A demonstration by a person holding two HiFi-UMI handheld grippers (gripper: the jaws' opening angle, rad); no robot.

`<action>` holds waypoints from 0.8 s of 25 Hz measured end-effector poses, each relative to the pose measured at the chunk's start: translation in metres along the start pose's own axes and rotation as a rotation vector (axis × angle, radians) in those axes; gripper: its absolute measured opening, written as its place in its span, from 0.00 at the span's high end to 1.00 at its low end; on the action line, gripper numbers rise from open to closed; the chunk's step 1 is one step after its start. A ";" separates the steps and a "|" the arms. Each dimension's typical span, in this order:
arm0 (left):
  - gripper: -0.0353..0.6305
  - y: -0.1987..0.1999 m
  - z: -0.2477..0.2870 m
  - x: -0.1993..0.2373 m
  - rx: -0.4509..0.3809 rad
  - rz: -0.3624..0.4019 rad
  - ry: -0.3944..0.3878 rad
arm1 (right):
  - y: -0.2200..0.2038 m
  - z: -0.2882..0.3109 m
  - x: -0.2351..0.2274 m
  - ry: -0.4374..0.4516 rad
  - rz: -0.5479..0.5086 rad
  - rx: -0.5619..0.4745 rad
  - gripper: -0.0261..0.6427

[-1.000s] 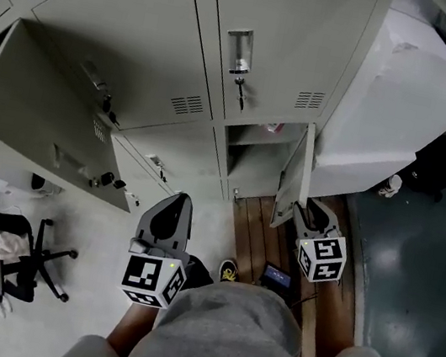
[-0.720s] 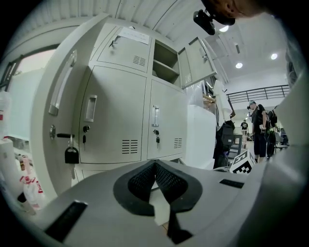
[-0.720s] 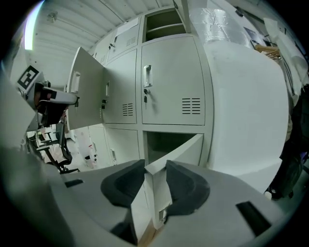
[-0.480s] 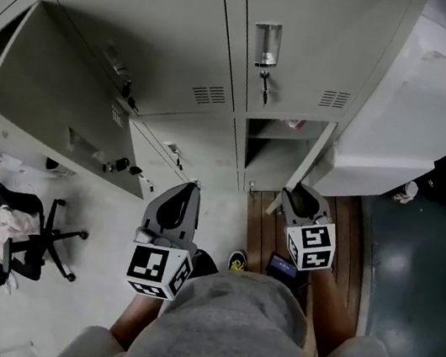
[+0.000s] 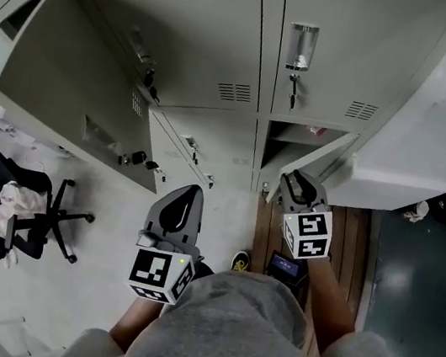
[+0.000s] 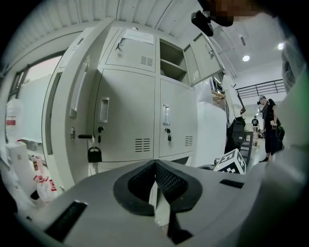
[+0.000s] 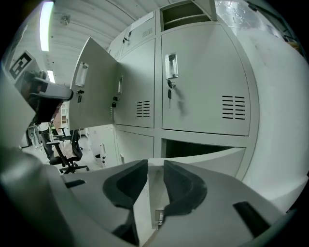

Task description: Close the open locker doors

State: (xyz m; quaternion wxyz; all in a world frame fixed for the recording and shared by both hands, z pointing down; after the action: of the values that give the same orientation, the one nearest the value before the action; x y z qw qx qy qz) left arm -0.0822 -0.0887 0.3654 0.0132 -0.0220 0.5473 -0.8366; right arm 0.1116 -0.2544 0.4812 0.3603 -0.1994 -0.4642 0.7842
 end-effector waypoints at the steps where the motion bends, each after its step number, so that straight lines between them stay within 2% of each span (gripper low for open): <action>1: 0.93 -0.002 -0.002 0.003 0.004 -0.003 0.014 | 0.002 0.005 0.001 0.001 0.003 -0.007 0.79; 5: 0.93 -0.009 -0.011 0.011 0.022 -0.022 0.049 | 0.010 0.024 0.001 0.000 0.008 -0.026 0.80; 12: 0.93 -0.015 -0.020 0.027 0.003 -0.031 0.082 | 0.027 0.056 -0.005 -0.033 0.023 -0.021 0.84; 20: 0.93 -0.019 -0.036 0.042 -0.014 0.012 0.078 | 0.039 0.097 -0.011 -0.074 0.029 0.017 0.86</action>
State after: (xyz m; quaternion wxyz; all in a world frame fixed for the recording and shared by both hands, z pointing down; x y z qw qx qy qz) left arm -0.1257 -0.0502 0.3696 -0.0030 0.0138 0.5534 -0.8328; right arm 0.0411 -0.3315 0.4947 0.3333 -0.1739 -0.4676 0.8000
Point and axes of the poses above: the fingertips, and each gripper's own axes: z forward along the fingers, x to its left, y out of its top, the point moved 8 cm from there along -z, backward along the fingers, and after that the axes turned 9 degrees about x, right-handed, at the moved point
